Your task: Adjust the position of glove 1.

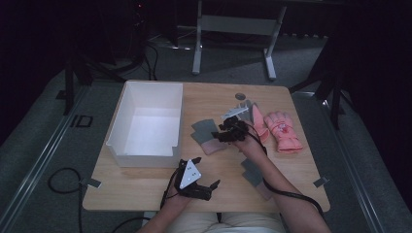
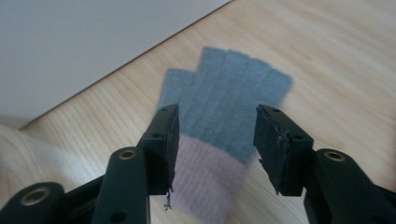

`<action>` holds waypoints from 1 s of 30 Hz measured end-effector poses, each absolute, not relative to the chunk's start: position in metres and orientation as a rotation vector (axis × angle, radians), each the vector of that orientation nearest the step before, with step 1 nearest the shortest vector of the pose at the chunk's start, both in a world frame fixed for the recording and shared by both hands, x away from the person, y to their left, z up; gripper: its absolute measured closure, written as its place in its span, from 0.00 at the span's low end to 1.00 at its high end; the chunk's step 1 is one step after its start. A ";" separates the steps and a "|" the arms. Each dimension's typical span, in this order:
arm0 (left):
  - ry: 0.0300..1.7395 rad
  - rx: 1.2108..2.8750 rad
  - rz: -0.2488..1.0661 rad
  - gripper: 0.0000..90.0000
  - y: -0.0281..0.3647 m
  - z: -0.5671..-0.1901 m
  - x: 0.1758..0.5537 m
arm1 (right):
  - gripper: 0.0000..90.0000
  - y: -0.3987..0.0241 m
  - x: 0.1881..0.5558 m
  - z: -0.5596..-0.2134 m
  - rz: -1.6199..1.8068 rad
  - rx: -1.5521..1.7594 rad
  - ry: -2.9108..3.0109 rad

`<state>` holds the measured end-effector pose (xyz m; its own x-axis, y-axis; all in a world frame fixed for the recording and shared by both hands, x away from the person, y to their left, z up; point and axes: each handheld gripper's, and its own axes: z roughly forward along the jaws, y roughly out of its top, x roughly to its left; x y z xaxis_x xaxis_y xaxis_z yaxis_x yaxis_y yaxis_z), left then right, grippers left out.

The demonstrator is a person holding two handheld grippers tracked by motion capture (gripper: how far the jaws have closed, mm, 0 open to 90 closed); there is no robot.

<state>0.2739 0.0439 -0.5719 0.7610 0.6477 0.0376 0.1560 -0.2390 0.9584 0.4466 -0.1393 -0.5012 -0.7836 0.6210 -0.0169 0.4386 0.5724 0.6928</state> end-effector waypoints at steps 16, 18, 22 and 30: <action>0.623 1.776 0.523 0.00 0.044 -0.572 0.273 | 0.68 -0.106 0.473 -0.530 0.908 0.747 2.637; 0.623 1.777 0.523 0.00 0.044 -0.572 0.273 | 0.71 -0.103 0.480 -0.537 0.875 0.765 2.653; 0.621 1.777 0.524 0.00 0.044 -0.572 0.273 | 0.73 -0.104 0.488 -0.546 0.878 0.785 2.695; 0.623 1.778 0.523 0.00 0.044 -0.572 0.272 | 0.91 -0.102 0.490 -0.546 0.871 0.867 2.686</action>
<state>0.2724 0.0440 -0.5720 0.7620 0.6464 0.0393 0.1502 -0.2354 0.9602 0.4903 -0.1015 -0.5456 -0.8116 0.5842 0.0015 0.4739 0.6569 0.5865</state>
